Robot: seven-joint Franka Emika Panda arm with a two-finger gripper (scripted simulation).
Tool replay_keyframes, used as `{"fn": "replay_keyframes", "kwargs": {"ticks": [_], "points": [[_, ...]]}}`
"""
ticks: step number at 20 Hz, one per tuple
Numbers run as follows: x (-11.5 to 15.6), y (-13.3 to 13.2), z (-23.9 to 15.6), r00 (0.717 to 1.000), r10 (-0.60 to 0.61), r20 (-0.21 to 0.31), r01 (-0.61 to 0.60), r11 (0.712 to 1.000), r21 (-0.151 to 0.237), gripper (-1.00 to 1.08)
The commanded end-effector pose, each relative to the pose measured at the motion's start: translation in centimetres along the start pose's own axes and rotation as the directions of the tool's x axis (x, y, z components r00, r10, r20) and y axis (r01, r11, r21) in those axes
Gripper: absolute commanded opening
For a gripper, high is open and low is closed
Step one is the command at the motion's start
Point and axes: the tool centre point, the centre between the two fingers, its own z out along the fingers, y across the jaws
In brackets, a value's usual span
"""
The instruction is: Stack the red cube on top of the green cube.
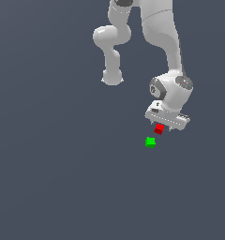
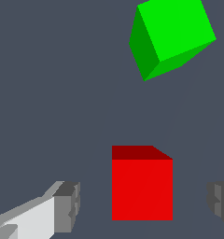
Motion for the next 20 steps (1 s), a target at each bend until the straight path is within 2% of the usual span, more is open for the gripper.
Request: {"fn": "replay_keyframes", "kwargs": {"ticks": [1,9,10,20], "points": [[0.0,0.1,1.3,1.000,0.000,0.001,0.000,1.000,-0.001,1.00],[0.0,0.0,3.1,1.000,0.000,0.001,0.000,1.000,-0.001,1.00],[0.0,0.0,3.1,1.000,0.000,0.001,0.000,1.000,-0.001,-1.00],[0.0,0.0,3.1,1.000,-0.001,0.001,0.001,1.000,-0.001,-1.00]]}}
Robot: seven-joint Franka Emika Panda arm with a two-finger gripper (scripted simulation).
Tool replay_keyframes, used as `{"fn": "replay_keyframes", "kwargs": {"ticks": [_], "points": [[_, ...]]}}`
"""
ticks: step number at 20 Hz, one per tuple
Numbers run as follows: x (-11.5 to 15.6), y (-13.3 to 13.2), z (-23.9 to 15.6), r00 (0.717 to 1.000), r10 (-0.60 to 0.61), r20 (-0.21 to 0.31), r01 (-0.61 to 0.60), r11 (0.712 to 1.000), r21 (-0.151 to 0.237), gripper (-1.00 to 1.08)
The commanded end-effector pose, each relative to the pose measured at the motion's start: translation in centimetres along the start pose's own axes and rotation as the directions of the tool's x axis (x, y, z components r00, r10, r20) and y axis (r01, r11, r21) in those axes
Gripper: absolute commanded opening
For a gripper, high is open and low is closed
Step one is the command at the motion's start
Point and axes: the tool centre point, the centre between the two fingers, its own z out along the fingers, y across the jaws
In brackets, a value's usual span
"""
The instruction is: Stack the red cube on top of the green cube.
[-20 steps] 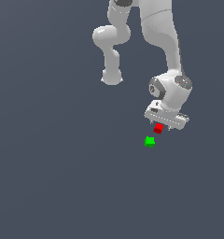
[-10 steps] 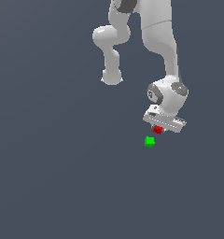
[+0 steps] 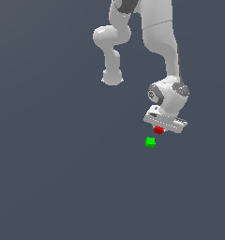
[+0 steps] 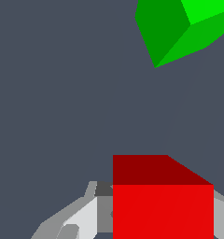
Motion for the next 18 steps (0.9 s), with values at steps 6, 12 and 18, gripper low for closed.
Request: {"fn": "replay_keyframes", "kwargs": {"ticks": [6,12,18], "points": [[0.0,0.0,-1.1,1.000,0.000,0.000,0.000,1.000,0.000,-1.00],[-0.1,0.1,-4.4,1.000,0.000,0.000,0.000,1.000,0.000,-1.00],[-0.1,0.1,-8.3,1.000,0.000,0.000,0.000,1.000,0.000,-1.00]]}}
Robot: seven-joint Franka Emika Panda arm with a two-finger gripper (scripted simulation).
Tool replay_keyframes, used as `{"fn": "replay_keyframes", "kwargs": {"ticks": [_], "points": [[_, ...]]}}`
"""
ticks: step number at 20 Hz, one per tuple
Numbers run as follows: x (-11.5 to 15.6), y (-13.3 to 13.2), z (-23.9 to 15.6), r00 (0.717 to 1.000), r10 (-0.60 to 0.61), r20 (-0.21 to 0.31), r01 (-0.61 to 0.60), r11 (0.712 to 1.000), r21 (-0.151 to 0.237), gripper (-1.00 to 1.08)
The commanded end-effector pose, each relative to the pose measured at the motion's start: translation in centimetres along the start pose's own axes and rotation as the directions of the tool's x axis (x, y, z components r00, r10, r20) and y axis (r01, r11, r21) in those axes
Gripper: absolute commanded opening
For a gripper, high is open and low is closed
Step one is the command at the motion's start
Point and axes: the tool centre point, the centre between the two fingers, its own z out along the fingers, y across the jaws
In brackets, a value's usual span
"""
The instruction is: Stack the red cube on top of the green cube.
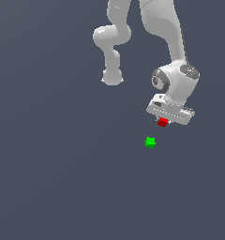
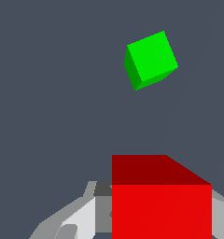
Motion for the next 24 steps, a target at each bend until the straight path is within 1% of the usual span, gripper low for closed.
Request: {"fn": "replay_keyframes", "kwargs": {"ticks": [1,6,10,13,17,24], "points": [[0.0,0.0,-1.3,1.000,0.000,0.000,0.000,1.000,0.000,-1.00],[0.0,0.0,-2.6,1.000,0.000,0.000,0.000,1.000,0.000,-1.00],[0.2,0.0,-2.3,1.000,0.000,0.000,0.000,1.000,0.000,-1.00],[0.9,0.2,-2.0,1.000,0.000,0.000,0.000,1.000,0.000,-1.00],[2.9,0.6,-0.9,1.000,0.000,-0.001,0.000,1.000,0.000,-1.00],[7.8,1.7,1.6,1.000,0.000,-0.001,0.000,1.000,-0.001,-1.00]]}}
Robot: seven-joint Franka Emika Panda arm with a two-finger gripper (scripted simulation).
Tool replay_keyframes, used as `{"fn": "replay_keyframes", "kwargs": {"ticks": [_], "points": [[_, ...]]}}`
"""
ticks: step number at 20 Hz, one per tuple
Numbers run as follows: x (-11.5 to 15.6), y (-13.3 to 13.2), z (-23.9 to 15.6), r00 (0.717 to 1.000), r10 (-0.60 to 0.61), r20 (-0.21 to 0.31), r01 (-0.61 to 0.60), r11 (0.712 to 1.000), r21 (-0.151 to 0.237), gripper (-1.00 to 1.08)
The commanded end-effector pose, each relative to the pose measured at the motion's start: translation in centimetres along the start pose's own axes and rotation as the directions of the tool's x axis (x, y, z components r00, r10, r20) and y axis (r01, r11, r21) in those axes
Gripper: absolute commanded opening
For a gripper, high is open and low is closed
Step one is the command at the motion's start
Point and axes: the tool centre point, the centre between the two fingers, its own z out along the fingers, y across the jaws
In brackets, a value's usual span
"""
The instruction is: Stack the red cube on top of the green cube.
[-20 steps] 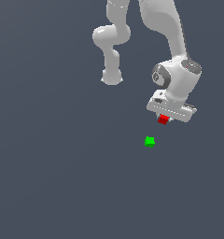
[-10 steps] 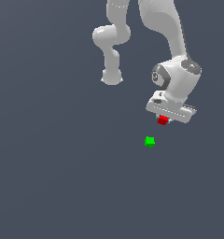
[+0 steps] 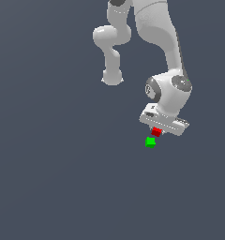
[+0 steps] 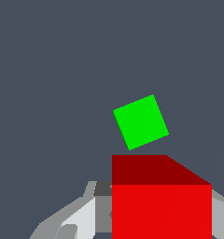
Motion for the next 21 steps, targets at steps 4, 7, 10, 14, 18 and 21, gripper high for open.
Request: {"fn": "replay_keyframes", "kwargs": {"ticks": [4,7,10,14,18,21], "points": [[3.0,0.5,1.5,1.000,-0.001,-0.001,0.001,1.000,0.001,-1.00],[3.9,0.7,1.9,1.000,0.000,0.000,0.000,1.000,0.001,-1.00],[4.2,0.7,2.1,1.000,0.000,0.000,0.000,1.000,0.001,-1.00],[4.2,0.7,2.1,1.000,0.000,0.000,0.000,1.000,0.001,1.00],[4.2,0.7,2.1,1.000,0.000,0.000,0.000,1.000,0.001,1.00],[4.2,0.7,2.1,1.000,0.000,0.000,0.000,1.000,0.001,1.00]]}}
